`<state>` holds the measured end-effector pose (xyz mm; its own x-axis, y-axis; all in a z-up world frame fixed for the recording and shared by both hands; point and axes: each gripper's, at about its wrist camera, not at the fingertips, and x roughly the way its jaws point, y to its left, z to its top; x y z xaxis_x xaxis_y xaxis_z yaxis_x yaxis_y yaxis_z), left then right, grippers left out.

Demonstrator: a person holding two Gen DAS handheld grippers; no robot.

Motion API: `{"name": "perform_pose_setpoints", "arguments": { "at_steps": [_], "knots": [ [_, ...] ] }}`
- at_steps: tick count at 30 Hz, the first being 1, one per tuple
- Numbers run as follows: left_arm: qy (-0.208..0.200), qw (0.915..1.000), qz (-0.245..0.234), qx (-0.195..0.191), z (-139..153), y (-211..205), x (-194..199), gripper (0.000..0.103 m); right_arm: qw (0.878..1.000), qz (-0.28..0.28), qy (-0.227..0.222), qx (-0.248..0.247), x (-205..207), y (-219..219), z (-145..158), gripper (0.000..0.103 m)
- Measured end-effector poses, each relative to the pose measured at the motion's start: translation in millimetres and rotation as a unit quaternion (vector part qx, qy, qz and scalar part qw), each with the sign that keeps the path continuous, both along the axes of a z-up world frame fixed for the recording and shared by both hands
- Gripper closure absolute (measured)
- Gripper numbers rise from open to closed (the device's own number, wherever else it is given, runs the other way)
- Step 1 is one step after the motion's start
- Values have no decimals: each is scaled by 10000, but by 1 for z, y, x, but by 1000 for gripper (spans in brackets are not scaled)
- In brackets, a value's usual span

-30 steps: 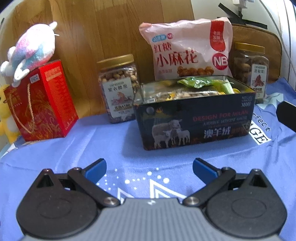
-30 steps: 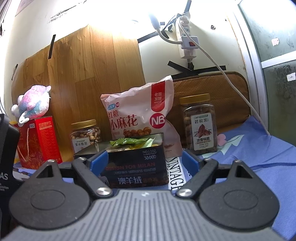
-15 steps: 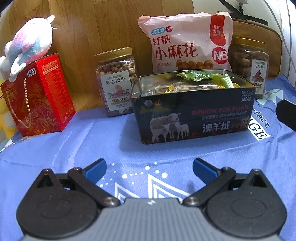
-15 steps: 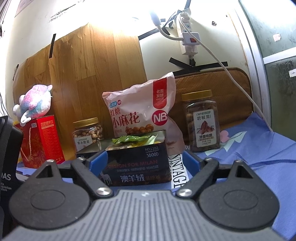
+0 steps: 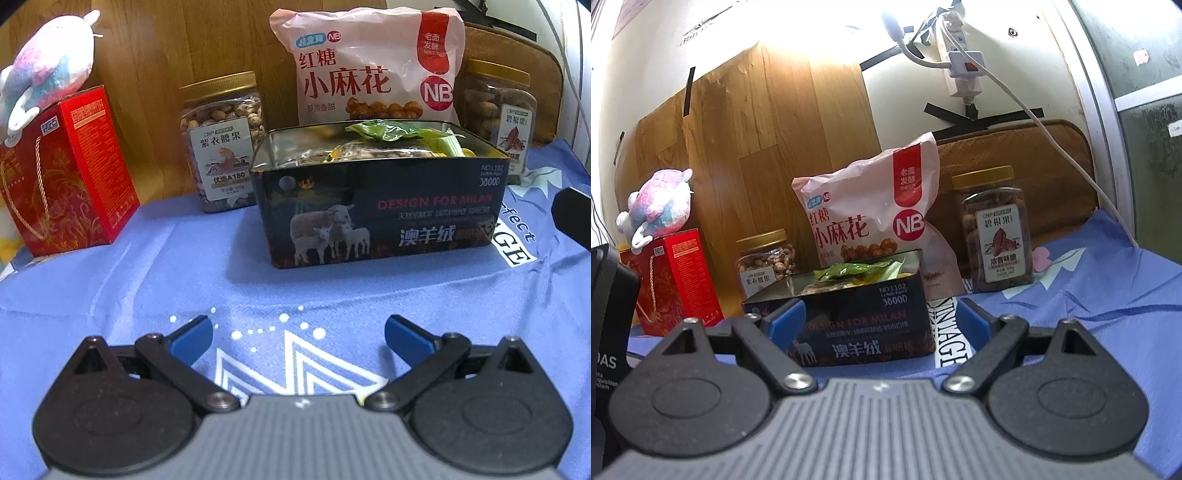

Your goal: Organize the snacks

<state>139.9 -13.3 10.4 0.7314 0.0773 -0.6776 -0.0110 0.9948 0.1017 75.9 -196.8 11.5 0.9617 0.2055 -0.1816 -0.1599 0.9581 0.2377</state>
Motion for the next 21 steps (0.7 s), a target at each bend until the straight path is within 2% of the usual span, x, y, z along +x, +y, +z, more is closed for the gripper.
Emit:
{"name": "perform_pose_setpoints", "arguments": {
  "at_steps": [8,21],
  "knots": [
    [28,9999,-81,-71,0,-1,0,0,9999,14,49,95,2,-3,0,12],
    [80,9999,116,-15,-1,3,3,0,9999,17,53,127,2,-5,-1,12]
  ]
}}
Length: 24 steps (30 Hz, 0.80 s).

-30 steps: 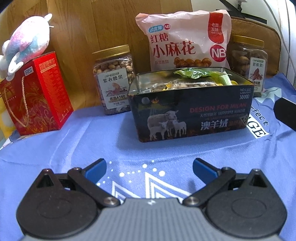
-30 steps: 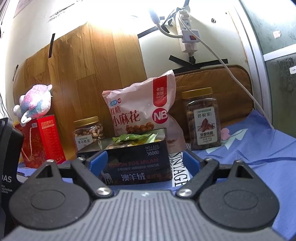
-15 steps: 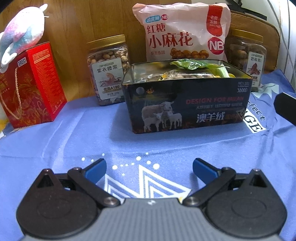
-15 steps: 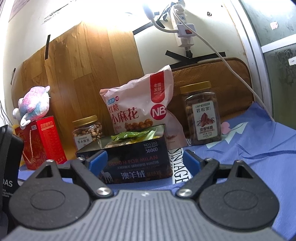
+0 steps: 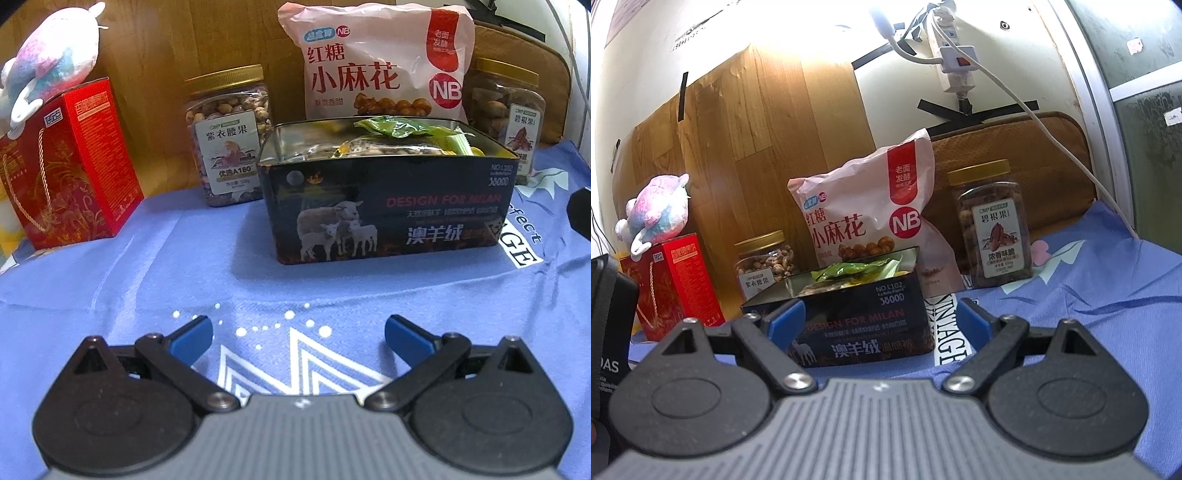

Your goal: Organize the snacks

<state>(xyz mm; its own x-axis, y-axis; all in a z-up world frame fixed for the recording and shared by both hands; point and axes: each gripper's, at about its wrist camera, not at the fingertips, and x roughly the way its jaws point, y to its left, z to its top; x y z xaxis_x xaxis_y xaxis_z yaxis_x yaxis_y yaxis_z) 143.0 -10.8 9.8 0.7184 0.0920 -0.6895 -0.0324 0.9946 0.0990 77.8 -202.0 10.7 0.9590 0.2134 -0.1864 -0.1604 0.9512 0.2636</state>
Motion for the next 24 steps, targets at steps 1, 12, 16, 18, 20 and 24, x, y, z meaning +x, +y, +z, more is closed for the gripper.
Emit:
{"name": "perform_pose_setpoints", "arguments": {
  "at_steps": [1,12,16,18,20,24],
  "knots": [
    [3,10000,5,2,0,0,0,0,10000,2,0,0,0,0,0,12],
    [55,10000,-10,35,-1,-2,1,0,10000,19,18,10,0,0,0,12],
    [64,10000,-14,48,-2,-2,1,0,10000,45,39,18,1,0,0,12],
    [70,10000,-21,58,-2,-2,1,0,10000,57,48,20,1,1,0,12],
    [73,9999,-30,64,-2,-2,1,0,10000,67,54,23,1,1,0,12],
    [82,9999,-28,81,-2,-3,1,0,10000,62,55,28,1,1,0,12]
  ]
}}
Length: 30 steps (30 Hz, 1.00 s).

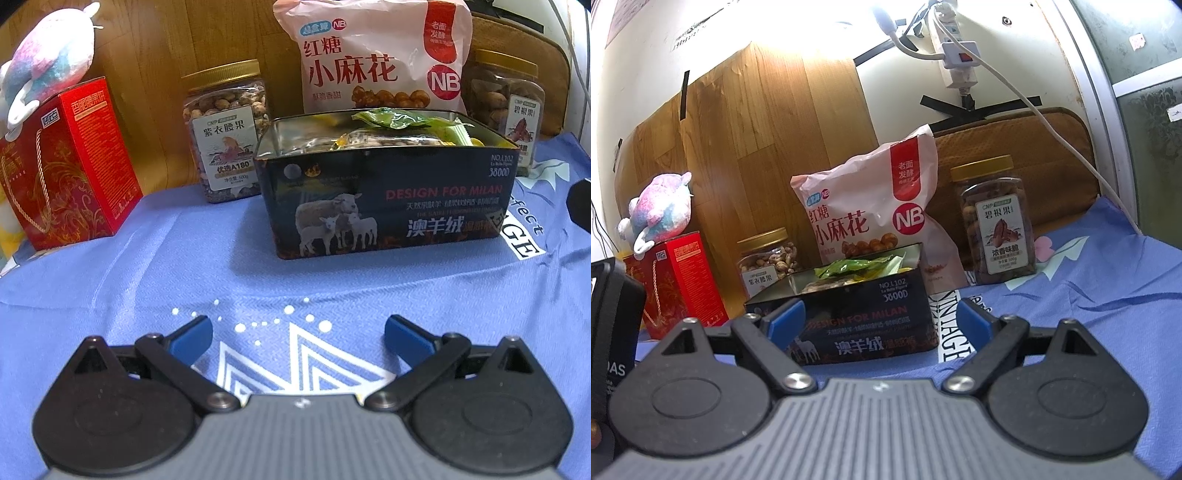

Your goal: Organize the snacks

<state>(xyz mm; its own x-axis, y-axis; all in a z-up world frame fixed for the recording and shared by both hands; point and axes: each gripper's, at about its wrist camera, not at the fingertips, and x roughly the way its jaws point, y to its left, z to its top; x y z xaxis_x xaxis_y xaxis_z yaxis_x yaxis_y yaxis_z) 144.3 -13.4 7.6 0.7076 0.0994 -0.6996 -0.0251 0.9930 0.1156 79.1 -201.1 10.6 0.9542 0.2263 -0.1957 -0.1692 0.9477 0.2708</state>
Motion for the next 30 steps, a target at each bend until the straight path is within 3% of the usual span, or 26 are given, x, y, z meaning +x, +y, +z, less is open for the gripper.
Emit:
{"name": "perform_pose_setpoints", "arguments": {
  "at_steps": [30],
  "knots": [
    [12,10000,43,82,0,0,2,0,10000,19,17,10,0,1,-1,12]
  ]
}}
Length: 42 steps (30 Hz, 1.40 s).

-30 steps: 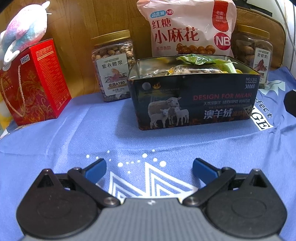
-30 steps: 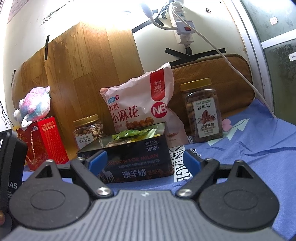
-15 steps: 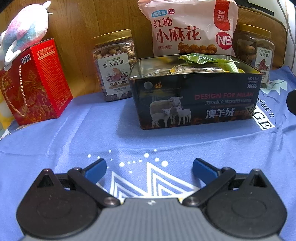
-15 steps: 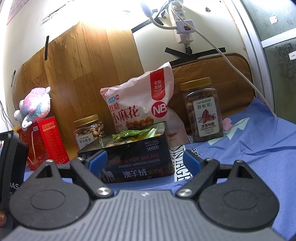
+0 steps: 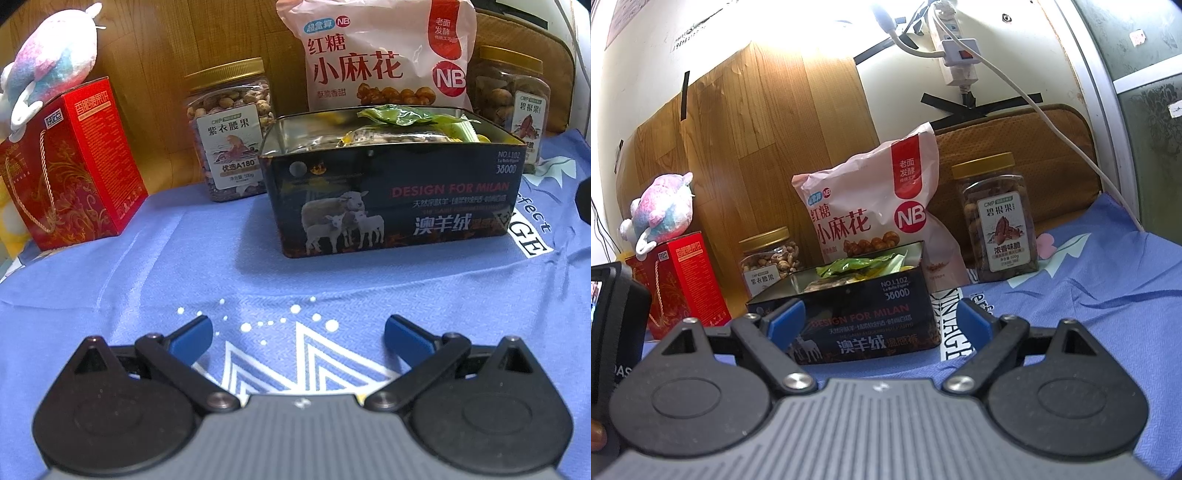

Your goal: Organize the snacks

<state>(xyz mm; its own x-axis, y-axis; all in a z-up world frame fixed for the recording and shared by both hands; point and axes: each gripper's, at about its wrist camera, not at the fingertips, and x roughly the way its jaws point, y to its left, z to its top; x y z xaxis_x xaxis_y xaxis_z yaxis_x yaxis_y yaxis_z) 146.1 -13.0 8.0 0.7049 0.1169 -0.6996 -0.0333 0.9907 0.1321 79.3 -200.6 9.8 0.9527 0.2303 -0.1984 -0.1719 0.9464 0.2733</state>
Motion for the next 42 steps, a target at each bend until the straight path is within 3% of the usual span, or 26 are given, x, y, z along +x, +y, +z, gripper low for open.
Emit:
{"name": "perform_pose_setpoints", "arguments": {
  "at_steps": [42],
  "knots": [
    [32,10000,37,31,-1,0,1,0,9999,11,68,86,1,1,-1,12]
  ]
}}
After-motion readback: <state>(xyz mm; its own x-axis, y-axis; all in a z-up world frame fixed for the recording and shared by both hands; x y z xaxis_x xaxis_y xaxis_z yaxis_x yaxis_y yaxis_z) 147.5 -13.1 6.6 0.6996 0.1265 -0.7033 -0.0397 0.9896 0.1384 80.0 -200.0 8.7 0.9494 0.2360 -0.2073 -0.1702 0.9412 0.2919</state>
